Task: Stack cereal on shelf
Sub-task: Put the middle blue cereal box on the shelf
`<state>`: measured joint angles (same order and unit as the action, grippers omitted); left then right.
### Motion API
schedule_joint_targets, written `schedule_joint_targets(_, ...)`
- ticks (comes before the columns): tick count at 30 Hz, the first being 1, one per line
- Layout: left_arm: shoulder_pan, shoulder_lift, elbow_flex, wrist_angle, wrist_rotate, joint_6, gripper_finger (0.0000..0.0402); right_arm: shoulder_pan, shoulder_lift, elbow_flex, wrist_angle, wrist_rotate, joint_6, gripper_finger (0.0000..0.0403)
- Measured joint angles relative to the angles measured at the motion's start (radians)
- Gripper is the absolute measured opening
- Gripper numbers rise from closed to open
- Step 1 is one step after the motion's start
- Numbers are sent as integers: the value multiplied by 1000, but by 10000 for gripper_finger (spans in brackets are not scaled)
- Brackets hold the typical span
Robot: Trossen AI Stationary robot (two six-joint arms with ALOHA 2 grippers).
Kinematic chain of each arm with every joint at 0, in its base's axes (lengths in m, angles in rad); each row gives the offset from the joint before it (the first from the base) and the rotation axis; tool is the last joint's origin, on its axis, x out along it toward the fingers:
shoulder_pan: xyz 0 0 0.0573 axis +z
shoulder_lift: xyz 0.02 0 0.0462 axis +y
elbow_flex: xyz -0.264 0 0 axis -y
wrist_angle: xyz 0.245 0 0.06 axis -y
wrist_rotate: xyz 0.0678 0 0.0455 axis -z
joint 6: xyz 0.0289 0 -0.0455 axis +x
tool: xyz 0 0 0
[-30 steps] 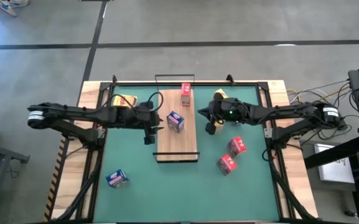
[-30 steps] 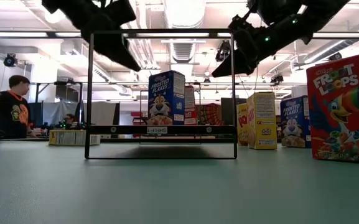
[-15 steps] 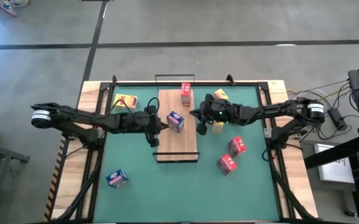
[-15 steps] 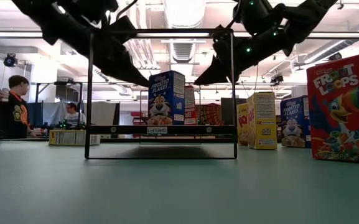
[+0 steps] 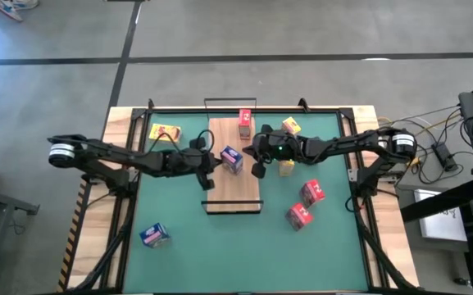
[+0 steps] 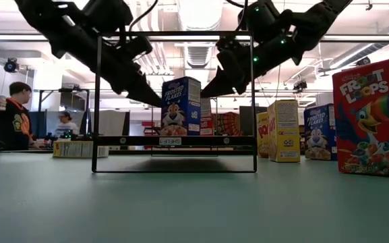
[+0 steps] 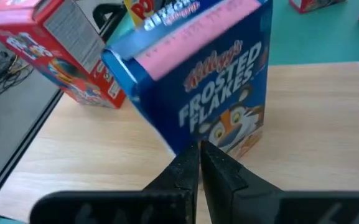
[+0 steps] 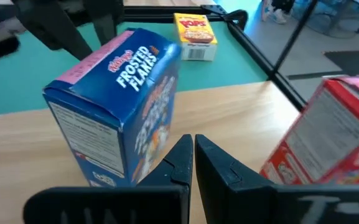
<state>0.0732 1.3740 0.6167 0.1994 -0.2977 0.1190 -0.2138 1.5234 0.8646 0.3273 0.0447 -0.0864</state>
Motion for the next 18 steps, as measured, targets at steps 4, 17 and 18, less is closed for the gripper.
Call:
schedule_joint_targets(4,2,50,20,17,-7,3,0,4,0,0,-1,-22,4,9)
schedule_joint_targets(17,14,189,127,44,-11,34,0,32,-6,-1,-66,-62,13,9)
schedule_joint_targets(18,15,193,134,42,-11,36,0,32,-10,-1,-78,-54,16,9)
